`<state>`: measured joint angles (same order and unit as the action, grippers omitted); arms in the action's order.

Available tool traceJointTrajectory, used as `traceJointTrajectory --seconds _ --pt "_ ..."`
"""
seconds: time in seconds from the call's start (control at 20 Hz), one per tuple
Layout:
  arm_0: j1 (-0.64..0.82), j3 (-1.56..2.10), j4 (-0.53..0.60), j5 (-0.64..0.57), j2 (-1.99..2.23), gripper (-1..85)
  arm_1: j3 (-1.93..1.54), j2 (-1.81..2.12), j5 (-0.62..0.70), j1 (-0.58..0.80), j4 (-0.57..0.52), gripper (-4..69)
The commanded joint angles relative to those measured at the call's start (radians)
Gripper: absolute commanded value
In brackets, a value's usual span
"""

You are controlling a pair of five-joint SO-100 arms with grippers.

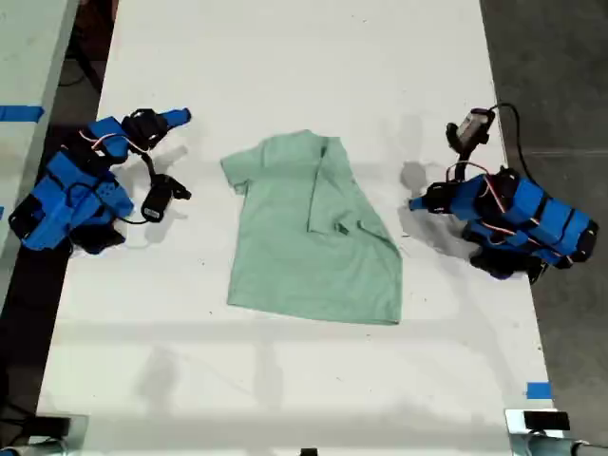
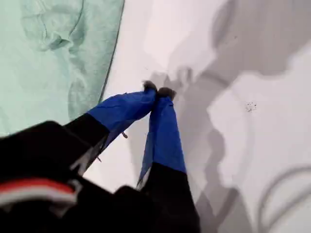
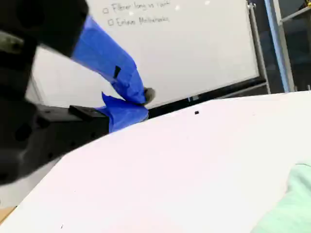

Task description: Fold t shirt

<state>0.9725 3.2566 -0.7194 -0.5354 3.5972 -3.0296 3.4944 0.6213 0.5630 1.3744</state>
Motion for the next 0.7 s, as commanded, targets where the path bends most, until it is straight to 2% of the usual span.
traceJointTrajectory --seconds 0.0,0.25,0.35,0.4,0.45,0.5,0.65 --pt "-0.011 0.043 -0.005 0.029 0.011 -0.1 -0.066 0.008 -0.155 -0.184 -0.012 0.8" --pt "-0.02 0.043 -0.006 0.037 0.011 -0.2 -0.066 0.009 -0.222 -0.301 -0.014 0.8" --pt "-0.064 0.011 0.041 0.018 0.011 -0.3 -0.066 0.009 -0.225 -0.308 -0.014 0.8" --pt "-0.037 -0.078 -0.015 0.026 0.009 -0.3 -0.066 0.009 -0.222 -0.302 -0.014 0.8" --pt "0.026 -0.225 -0.12 0.021 -0.029 -0.3 -0.066 0.009 -0.221 -0.299 -0.014 0.8" --pt "0.041 -0.42 -0.196 0.011 -0.189 -0.3 -0.066 0.009 -0.225 -0.304 -0.014 0.8" --pt "-0.043 -1.154 -0.482 -0.072 -1.039 0.7 -0.066 0.009 -0.233 -0.305 -0.014 0.8"
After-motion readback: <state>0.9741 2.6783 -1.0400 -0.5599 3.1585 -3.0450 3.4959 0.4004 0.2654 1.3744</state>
